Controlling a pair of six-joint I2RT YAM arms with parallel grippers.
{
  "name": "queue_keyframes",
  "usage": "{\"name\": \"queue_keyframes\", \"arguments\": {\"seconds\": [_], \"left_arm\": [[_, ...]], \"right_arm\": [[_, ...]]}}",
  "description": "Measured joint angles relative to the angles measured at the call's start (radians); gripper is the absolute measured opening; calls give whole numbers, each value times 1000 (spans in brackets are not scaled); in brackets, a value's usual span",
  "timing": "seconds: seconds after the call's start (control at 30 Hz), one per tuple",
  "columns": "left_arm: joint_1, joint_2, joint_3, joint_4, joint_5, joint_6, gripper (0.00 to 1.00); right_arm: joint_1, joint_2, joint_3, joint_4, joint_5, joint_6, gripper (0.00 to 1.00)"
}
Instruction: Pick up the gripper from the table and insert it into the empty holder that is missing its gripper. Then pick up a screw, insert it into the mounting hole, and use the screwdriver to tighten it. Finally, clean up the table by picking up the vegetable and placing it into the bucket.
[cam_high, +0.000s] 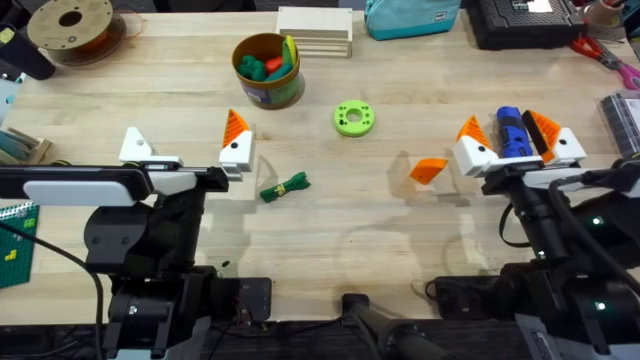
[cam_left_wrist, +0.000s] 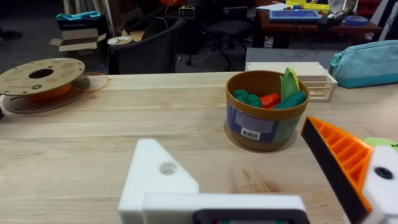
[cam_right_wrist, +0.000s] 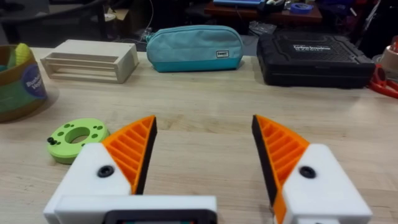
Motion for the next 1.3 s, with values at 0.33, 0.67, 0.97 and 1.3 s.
{"name": "queue_keyframes", "arguments": {"seconds": [0.33,0.67,0.97,1.3], "left_arm": [[0,0,1,-3,18,0,987],[0,217,451,-460,157,33,987],[0,683,887,-874,302,143,986],[-38,909,915,-837,546,165,295]], "right_arm": [[0,0,1,-5,-1,8,896],[0,113,349,-395,-13,119,896],[0,410,858,-903,-20,129,896],[0,467,929,-945,-20,132,897]]}}
